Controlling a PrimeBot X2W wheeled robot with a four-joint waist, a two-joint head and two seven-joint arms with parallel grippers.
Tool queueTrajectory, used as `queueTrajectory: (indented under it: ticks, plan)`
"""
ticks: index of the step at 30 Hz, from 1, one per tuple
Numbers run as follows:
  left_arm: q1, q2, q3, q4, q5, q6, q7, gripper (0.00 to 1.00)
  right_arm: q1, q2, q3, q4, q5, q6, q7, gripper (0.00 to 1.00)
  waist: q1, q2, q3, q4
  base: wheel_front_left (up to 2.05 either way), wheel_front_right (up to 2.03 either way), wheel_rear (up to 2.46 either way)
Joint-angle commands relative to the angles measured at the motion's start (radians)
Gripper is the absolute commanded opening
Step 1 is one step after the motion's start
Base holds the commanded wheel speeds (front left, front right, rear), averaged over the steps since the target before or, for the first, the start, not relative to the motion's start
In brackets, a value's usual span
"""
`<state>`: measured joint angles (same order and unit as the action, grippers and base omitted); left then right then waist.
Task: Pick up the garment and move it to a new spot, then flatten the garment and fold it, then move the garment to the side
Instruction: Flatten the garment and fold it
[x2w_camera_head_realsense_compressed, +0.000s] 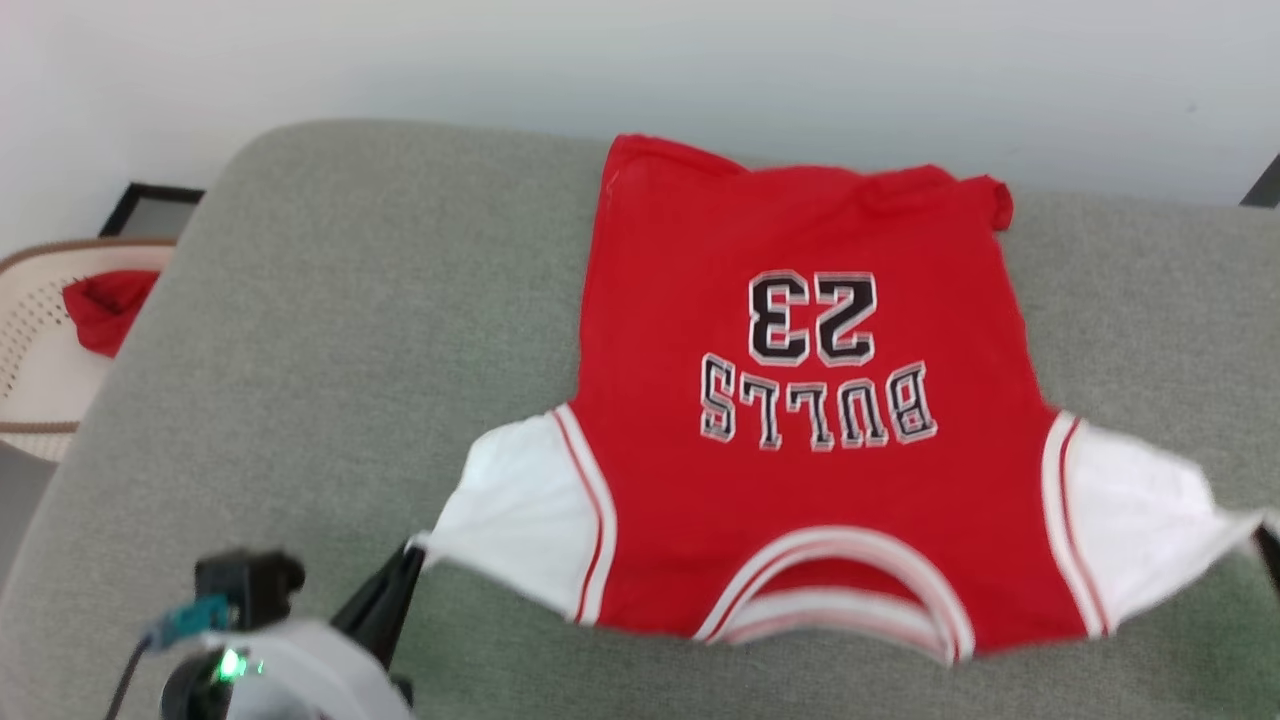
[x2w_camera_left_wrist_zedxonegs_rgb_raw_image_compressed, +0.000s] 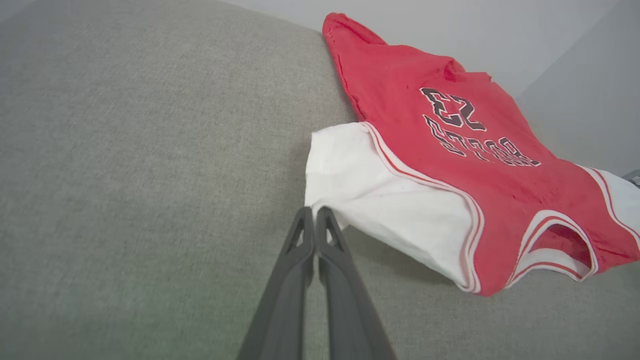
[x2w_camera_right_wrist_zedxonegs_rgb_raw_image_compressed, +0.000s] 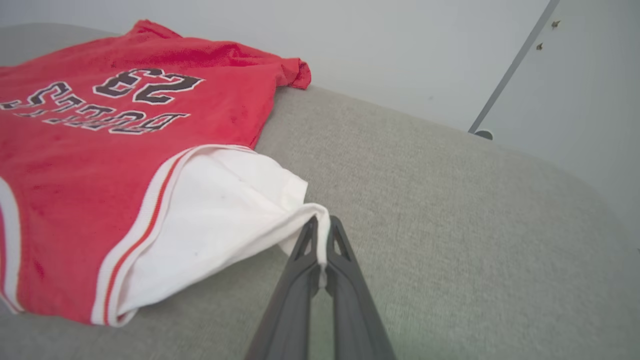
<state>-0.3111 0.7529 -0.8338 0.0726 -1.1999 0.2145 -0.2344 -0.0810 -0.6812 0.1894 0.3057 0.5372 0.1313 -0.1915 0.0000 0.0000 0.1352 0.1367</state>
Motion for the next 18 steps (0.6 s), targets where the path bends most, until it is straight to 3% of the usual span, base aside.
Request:
queueTrajectory:
  ticks: [1, 7, 18]
  plan:
    - [0.046, 0.015, 0.015, -0.021, -0.006, 0.031, -0.012, 0.00, 0.055, 0.004, -0.025, -0.035, -0.017, -0.001, 0.020, 0.00, 0.0000, 0.0000, -0.025, 0.002, 0.00, 0.00, 0.00]
    - [0.160, 0.016, 0.048, -0.076, -0.022, 0.078, -0.024, 0.00, 0.213, 0.043, -0.130, -0.118, -0.046, -0.001, 0.095, 0.00, 0.0000, 0.0000, -0.035, -0.003, 0.00, 0.00, 0.00]
    - [0.223, 0.001, 0.081, -0.078, -0.001, 0.083, -0.029, 0.00, 0.370, 0.103, -0.192, -0.213, -0.072, -0.001, 0.218, 0.00, 0.0000, 0.0000, -0.045, 0.000, 0.00, 0.00, 0.00]
